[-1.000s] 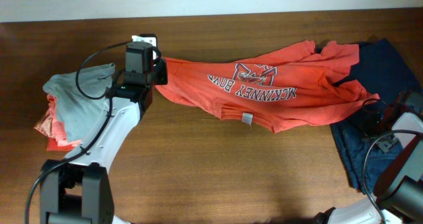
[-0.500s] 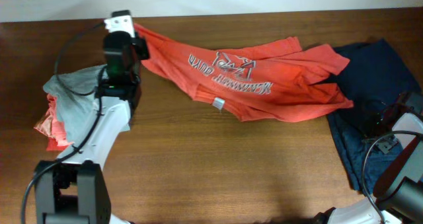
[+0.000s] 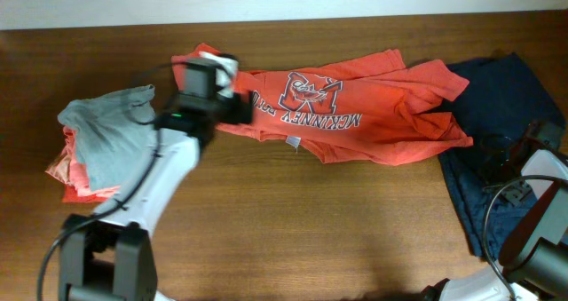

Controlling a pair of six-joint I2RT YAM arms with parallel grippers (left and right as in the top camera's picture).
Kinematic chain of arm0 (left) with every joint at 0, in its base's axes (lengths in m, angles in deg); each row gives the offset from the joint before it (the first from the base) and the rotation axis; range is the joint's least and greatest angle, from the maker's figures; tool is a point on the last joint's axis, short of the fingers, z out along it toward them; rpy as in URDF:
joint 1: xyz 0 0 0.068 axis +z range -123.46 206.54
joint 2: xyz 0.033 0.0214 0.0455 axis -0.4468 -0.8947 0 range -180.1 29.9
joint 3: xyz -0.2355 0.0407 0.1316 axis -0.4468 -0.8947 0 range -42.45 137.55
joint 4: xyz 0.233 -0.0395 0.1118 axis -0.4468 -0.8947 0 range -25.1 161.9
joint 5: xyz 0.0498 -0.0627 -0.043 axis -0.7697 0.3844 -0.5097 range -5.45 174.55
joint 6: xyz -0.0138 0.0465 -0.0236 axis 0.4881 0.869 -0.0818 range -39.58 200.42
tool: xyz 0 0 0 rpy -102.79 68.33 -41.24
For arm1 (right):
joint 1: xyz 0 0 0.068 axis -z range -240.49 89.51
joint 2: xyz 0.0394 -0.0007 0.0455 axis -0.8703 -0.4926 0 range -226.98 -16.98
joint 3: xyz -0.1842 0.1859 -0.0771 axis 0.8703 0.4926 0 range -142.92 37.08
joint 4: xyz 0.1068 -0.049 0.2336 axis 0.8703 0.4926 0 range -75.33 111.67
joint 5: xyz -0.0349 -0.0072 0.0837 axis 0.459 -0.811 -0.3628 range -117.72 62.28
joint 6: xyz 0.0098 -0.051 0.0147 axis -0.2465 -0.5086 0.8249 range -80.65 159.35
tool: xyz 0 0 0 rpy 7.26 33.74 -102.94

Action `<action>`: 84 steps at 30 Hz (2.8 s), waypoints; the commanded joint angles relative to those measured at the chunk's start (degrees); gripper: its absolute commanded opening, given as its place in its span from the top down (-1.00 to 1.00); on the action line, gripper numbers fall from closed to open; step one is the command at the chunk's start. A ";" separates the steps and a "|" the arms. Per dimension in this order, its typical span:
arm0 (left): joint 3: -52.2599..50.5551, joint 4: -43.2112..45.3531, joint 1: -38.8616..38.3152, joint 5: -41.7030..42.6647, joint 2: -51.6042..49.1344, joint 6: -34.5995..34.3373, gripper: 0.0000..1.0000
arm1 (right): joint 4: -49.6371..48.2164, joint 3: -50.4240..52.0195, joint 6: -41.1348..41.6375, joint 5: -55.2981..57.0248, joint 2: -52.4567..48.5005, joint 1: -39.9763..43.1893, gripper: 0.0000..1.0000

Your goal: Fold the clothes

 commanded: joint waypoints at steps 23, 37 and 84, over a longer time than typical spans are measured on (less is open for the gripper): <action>0.83 7.28 -25.29 9.03 -21.42 -14.71 -0.86 | 2.38 4.00 -0.74 -2.58 -3.34 -1.75 0.34; 0.83 6.64 -25.51 8.35 -21.53 -14.69 0.99 | 2.43 4.00 -0.74 -2.60 -3.34 -1.75 0.34; 0.61 -44.15 20.06 8.96 5.62 -8.98 -0.04 | 0.48 3.96 -1.38 -6.03 -3.34 -1.75 0.33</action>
